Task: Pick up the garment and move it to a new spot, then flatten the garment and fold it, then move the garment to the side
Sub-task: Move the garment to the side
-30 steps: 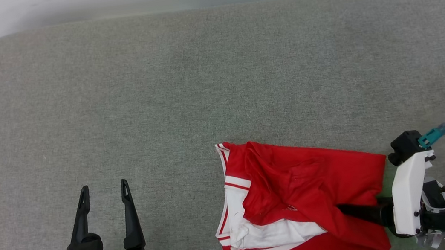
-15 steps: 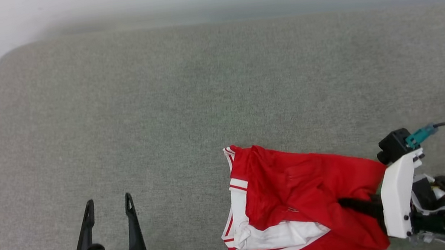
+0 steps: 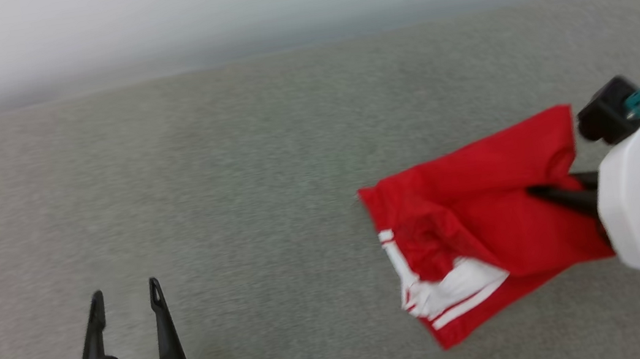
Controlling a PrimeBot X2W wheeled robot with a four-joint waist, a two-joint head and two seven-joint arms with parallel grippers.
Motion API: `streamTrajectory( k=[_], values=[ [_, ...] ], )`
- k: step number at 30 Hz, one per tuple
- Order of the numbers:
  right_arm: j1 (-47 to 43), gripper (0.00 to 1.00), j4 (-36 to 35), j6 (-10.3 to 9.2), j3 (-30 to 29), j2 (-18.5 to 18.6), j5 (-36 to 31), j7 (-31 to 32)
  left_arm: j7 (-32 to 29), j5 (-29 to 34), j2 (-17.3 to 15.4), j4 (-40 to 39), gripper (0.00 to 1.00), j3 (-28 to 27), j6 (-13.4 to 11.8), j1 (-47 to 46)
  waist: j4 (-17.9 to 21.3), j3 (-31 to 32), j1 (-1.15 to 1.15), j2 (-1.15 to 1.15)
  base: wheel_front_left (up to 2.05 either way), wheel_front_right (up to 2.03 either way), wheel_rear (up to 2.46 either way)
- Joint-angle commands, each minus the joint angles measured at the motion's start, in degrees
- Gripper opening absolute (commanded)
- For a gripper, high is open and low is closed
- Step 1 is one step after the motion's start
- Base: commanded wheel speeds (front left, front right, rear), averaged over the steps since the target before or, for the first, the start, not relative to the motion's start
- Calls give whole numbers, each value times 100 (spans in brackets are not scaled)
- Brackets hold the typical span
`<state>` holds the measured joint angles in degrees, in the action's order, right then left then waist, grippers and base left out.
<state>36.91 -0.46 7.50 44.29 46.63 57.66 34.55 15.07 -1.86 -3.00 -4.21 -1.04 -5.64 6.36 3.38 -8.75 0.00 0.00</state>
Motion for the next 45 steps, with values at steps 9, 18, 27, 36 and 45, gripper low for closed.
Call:
streamTrajectory(
  k=[9,18,27,36,45],
  values=[
    [963,0,124,-3,-4,886,-736,-351,13,127,-165,-208,100,-200,131,-623,1141,-1112,0,0,0,0,0],
    [1583,0,1623,-4,-36,1204,-1476,-850,13,207,-383,-427,100,-226,243,-1096,1254,-1927,0,0,0,0,0],
    [1971,0,3123,-4,-503,960,-1823,-1257,13,213,-581,-715,100,-285,233,-1324,1247,-2631,0,0,0,0,0],
    [2155,6,4083,-5,-834,476,-2281,-1589,-3,219,-653,-711,100,-239,200,-1440,1238,-2758,0,0,0,0,0],
    [2136,100,4495,-3,-1197,170,-2962,-2432,12,125,-410,-596,100,-118,74,-1084,968,-1791,0,0,0,0,0]
  ],
)
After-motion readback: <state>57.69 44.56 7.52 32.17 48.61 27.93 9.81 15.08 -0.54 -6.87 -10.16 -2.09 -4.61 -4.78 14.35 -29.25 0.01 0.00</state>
